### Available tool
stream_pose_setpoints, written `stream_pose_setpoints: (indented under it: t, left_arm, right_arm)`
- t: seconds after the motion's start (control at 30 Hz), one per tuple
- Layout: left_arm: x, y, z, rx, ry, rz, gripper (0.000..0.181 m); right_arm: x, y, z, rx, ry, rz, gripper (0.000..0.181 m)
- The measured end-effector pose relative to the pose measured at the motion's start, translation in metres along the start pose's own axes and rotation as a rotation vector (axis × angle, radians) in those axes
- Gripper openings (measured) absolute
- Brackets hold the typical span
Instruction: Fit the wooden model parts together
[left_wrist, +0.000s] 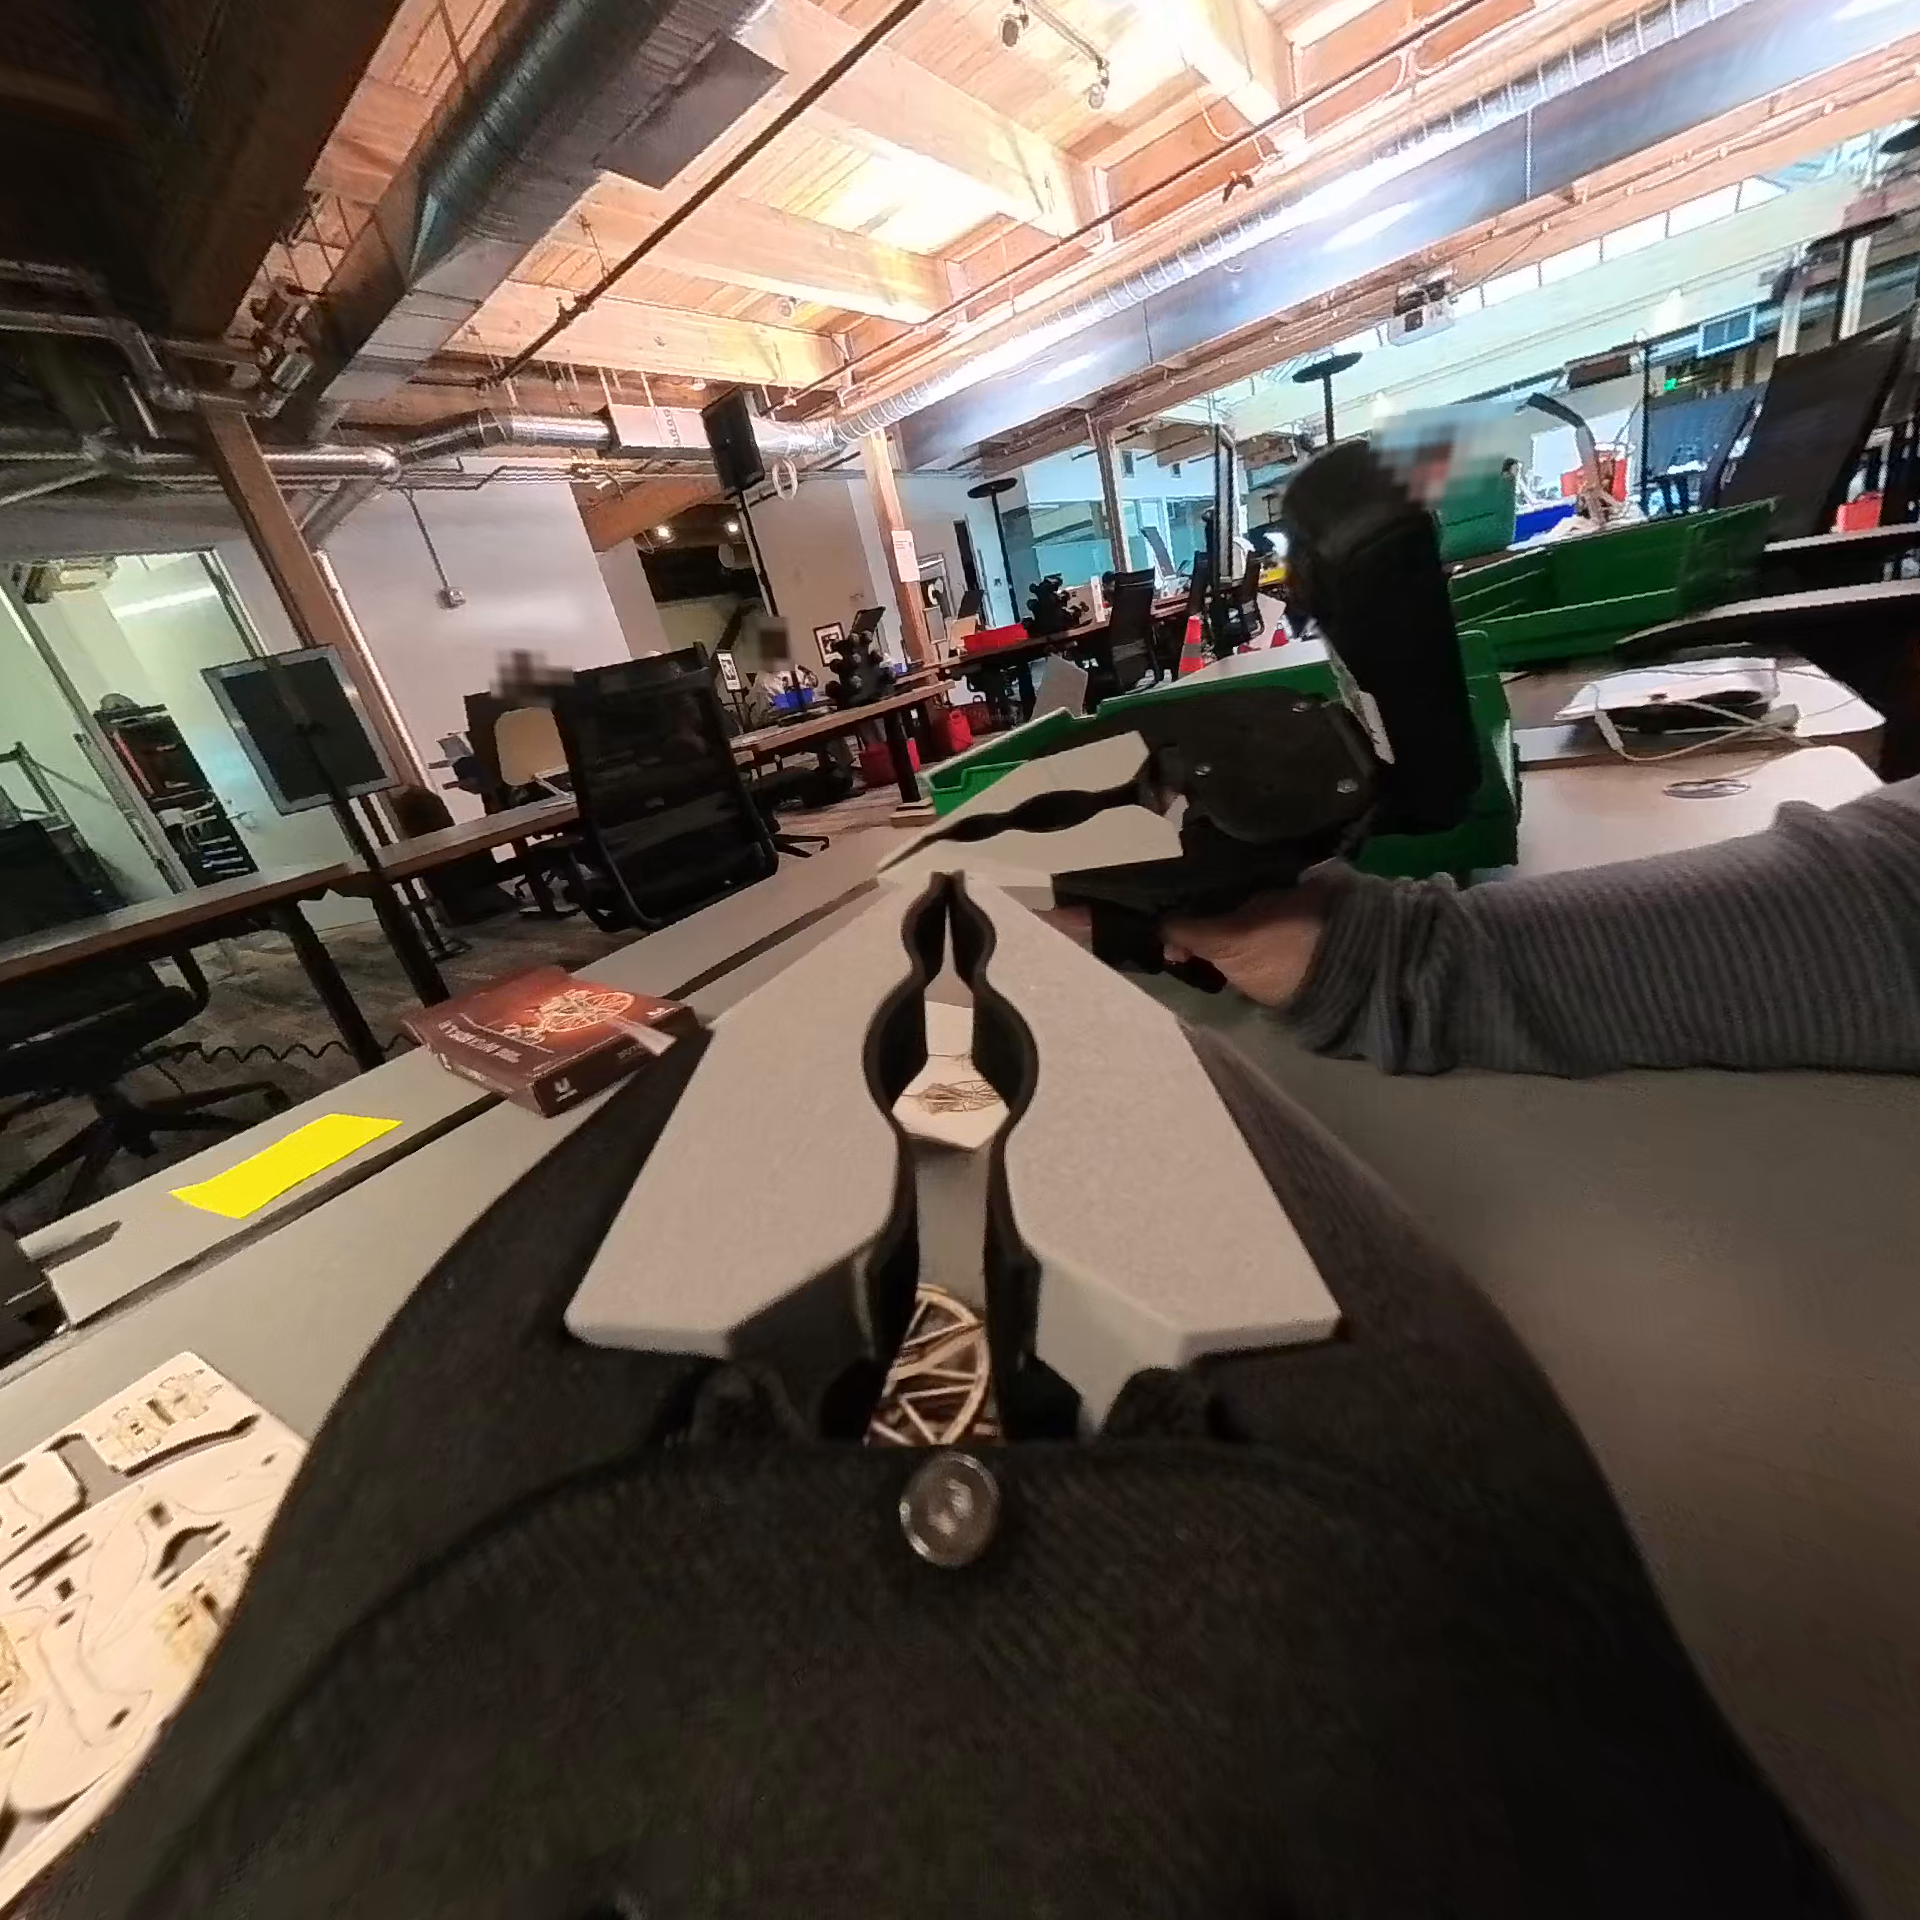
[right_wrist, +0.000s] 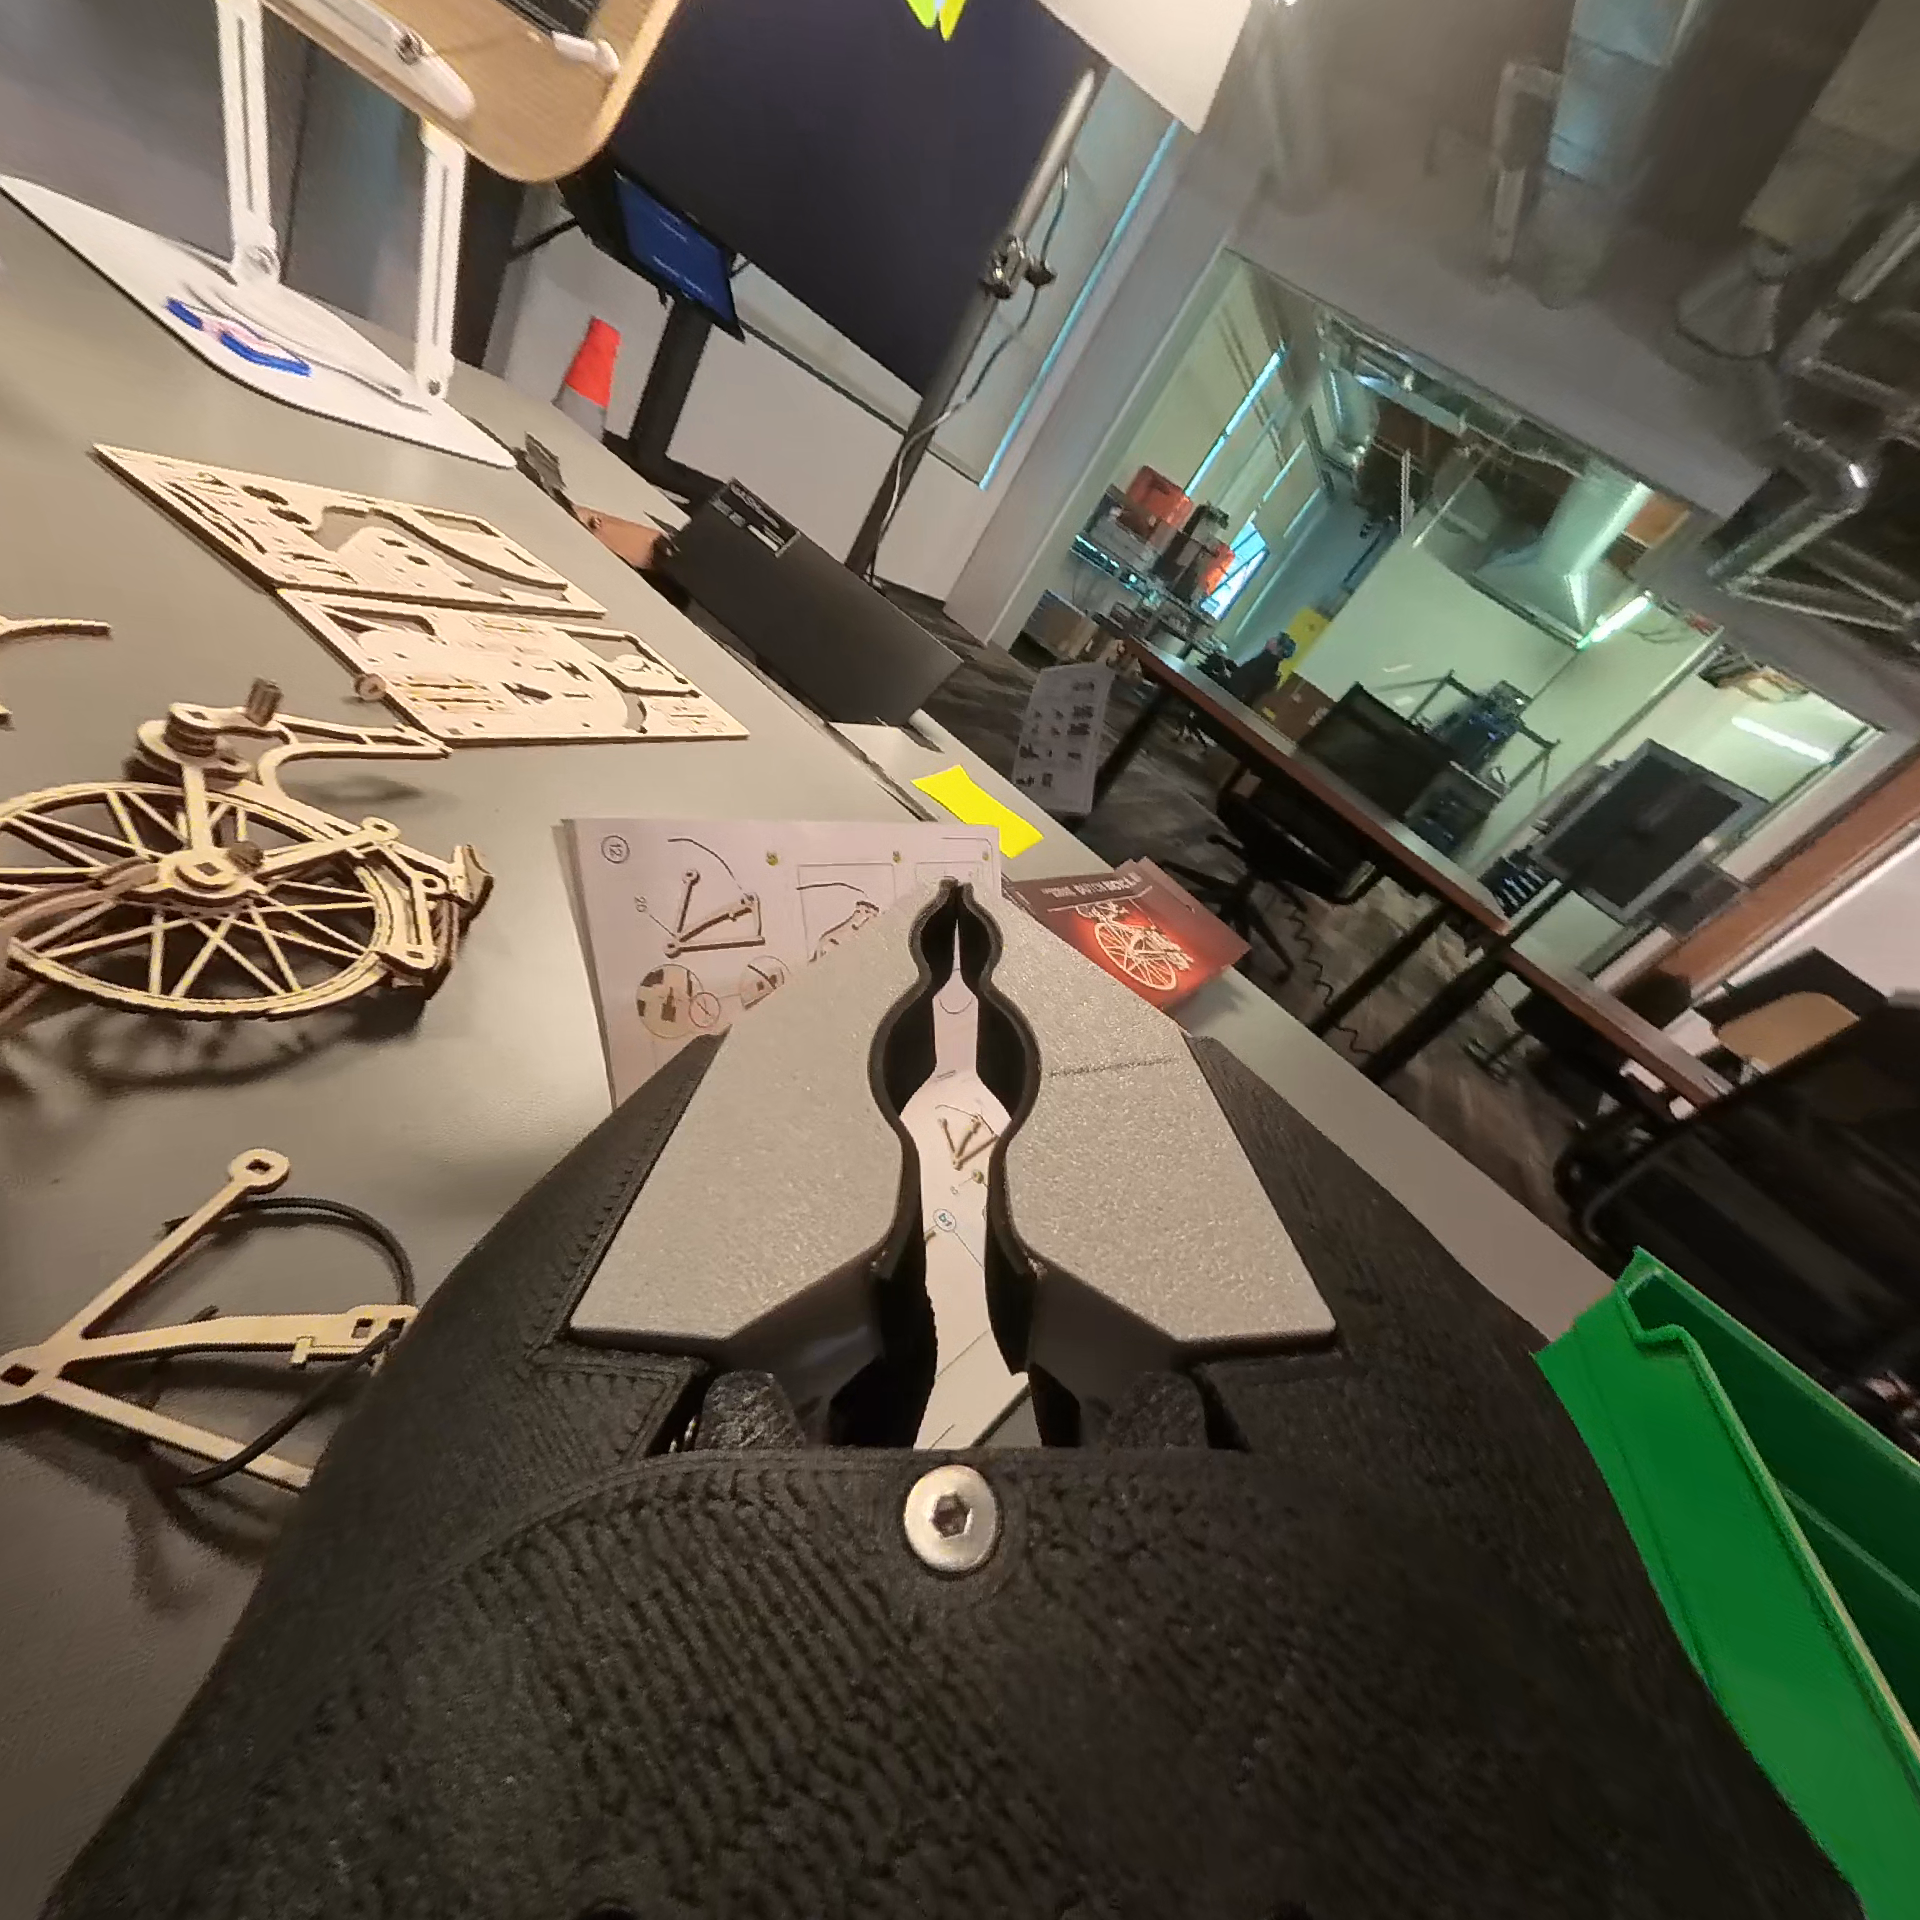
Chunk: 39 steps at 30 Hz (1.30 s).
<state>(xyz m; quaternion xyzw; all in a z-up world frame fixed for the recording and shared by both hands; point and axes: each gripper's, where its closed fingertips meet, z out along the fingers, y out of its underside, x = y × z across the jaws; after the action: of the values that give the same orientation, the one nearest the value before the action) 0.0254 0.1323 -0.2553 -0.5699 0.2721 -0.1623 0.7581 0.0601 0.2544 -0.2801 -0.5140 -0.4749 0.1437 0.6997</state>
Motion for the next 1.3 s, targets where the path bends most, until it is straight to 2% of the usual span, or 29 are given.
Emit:
stream_pose_setpoints:
  t: [0.4, 1.3]
  left_arm:
    - [-0.018, 0.001, -0.003, 0.01, -0.055, -0.081, 0.0]
    - [-0.018, 0.004, -0.001, -0.002, -0.047, -0.092, 0.0]
  right_arm:
    - [0.0, 0.002, 0.001, -0.012, -0.002, -0.008, 0.0]
    - [-0.003, 0.005, 0.003, -0.018, -0.032, 0.02, 0.0]
